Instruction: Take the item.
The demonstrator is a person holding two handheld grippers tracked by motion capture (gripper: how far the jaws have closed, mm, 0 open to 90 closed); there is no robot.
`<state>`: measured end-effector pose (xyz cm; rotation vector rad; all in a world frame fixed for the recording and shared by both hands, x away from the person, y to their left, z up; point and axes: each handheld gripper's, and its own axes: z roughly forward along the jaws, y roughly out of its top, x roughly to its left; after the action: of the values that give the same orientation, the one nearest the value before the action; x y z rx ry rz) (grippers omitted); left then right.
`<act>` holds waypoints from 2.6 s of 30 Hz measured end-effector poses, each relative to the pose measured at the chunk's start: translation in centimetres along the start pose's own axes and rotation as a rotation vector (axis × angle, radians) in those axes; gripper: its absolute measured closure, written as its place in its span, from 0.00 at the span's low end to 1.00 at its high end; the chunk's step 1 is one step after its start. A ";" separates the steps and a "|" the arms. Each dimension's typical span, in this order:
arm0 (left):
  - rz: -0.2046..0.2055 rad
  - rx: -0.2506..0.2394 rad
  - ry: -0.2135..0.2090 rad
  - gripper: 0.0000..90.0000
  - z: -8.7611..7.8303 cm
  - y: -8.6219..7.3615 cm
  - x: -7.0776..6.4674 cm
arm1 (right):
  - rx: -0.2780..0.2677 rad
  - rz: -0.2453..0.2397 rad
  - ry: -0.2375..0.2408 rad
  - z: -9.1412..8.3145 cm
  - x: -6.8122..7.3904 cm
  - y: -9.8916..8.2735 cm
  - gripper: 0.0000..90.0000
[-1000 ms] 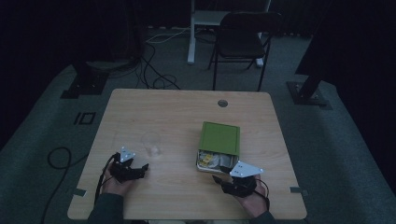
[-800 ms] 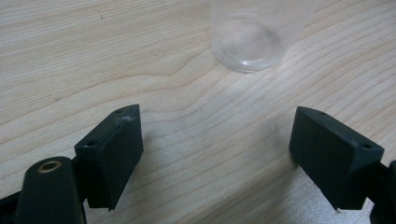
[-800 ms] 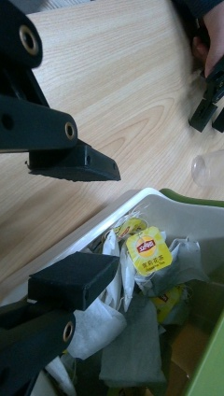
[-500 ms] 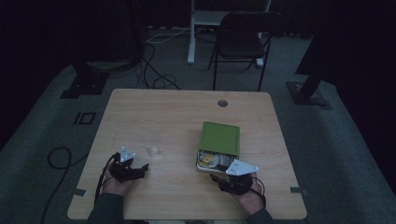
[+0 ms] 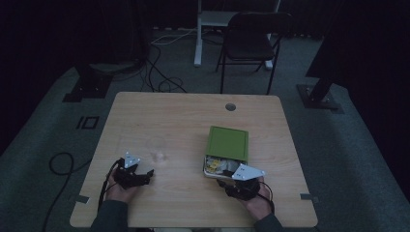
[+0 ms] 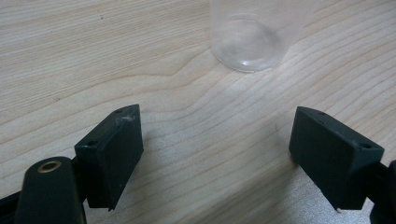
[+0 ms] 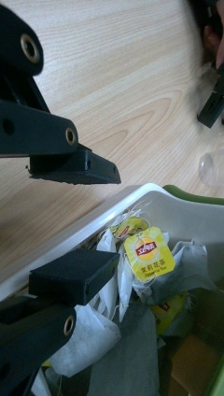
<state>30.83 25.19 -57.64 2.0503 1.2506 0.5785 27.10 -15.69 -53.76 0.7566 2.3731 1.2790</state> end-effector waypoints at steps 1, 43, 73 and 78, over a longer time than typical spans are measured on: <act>0.000 0.000 0.000 0.20 0.0 0.0 0.0 | 0.007 -0.006 0.003 0.2 0.0 0.0 0.62; -0.001 -0.001 0.001 0.20 0.0 0.0 0.0 | 0.010 -0.059 0.066 -1.6 3.0 0.5 0.73; -0.001 0.000 0.001 0.20 0.0 0.0 0.0 | 0.056 -0.005 -0.125 1.9 3.1 4.8 0.69; 0.000 0.000 0.001 0.20 0.0 0.0 0.0 | 0.088 -0.019 -0.140 2.5 3.0 5.0 0.69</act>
<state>30.83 25.18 -57.64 2.0498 1.2511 0.5791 27.48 -9.94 -51.02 0.8193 2.3300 1.0825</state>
